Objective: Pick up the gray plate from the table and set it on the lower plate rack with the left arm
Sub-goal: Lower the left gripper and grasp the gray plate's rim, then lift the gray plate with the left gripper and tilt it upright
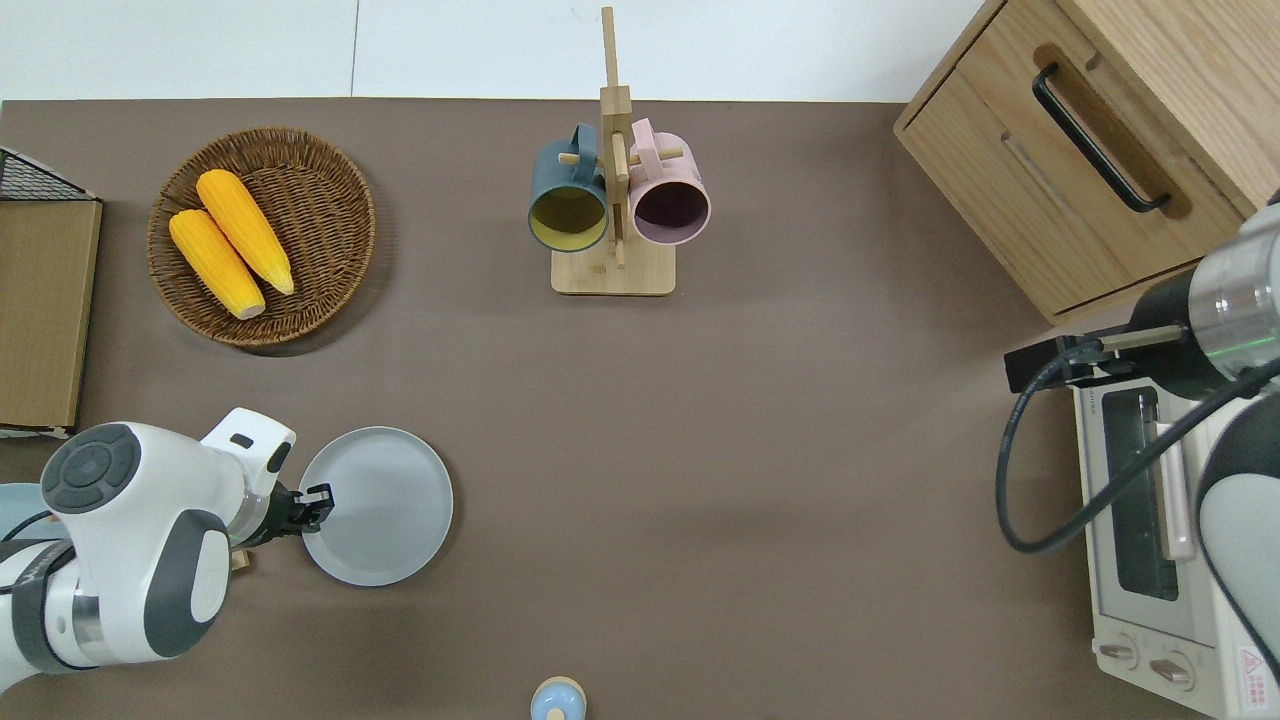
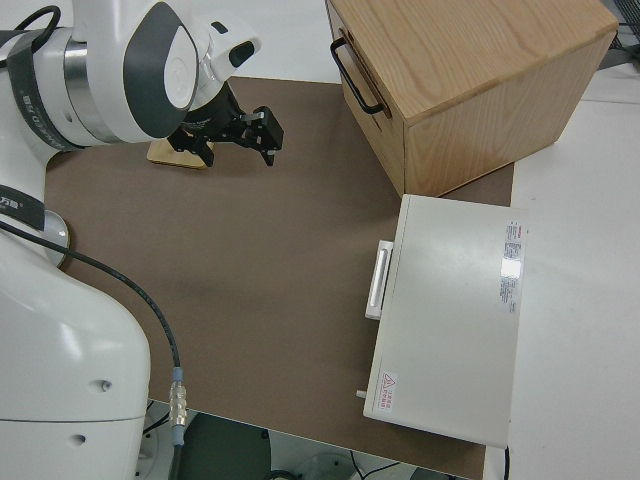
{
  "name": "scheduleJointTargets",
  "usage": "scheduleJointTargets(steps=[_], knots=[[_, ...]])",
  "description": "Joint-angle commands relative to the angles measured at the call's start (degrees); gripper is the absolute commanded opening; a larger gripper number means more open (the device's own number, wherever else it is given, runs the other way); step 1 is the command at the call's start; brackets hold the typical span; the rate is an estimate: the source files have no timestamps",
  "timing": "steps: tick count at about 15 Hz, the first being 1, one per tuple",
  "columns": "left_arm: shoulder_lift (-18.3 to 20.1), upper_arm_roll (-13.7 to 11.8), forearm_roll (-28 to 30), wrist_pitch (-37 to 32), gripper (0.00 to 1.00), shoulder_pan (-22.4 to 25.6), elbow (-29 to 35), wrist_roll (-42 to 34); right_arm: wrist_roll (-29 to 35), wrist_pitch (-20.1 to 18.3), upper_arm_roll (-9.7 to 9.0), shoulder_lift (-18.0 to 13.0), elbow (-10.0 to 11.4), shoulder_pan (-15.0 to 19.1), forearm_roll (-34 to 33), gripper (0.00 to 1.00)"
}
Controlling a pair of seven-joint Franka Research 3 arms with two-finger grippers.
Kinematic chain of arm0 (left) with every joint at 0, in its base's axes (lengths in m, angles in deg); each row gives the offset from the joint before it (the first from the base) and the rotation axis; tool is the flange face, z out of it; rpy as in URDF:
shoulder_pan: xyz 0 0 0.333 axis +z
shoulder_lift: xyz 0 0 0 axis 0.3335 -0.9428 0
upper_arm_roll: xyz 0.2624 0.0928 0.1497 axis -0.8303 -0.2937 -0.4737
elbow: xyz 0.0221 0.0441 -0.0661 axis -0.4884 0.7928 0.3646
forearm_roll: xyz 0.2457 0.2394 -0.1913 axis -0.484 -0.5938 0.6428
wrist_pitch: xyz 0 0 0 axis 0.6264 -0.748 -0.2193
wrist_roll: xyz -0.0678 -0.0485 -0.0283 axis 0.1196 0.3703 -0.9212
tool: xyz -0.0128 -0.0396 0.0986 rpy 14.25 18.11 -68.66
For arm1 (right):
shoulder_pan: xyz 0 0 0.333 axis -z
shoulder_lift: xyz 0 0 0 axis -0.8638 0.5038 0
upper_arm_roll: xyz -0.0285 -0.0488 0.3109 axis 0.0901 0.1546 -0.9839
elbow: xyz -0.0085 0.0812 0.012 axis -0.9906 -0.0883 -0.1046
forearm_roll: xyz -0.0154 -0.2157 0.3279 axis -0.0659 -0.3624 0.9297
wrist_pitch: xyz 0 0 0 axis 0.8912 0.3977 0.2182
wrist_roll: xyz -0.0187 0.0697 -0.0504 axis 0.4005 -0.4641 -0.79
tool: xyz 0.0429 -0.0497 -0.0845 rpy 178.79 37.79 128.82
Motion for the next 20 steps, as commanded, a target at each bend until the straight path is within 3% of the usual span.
scheduleJointTargets(steps=[1, 12, 16, 20], knots=[[-0.89, 0.16, -0.08, 1.34, 0.00, 0.31, 0.06, 0.97, 0.69, -0.81, -0.98, -0.07, -0.51, 1.06, -0.08, 0.983], [-0.19, -1.42, -0.78, -0.58, 0.00, 0.14, -3.54, -0.09, 0.69, -0.81, -0.89, -0.15, -0.51, 1.06, -0.08, 0.983], [0.17, -1.86, -1.66, -7.69, 0.00, 0.14, -8.62, 0.26, 0.69, -0.81, -0.98, -0.15, -0.51, 1.06, -0.08, 0.983], [0.78, -2.83, -6.84, -17.53, 0.00, 0.14, -13.82, 0.53, 0.69, -0.81, -0.98, -0.15, -0.51, 1.06, -0.08, 0.983]])
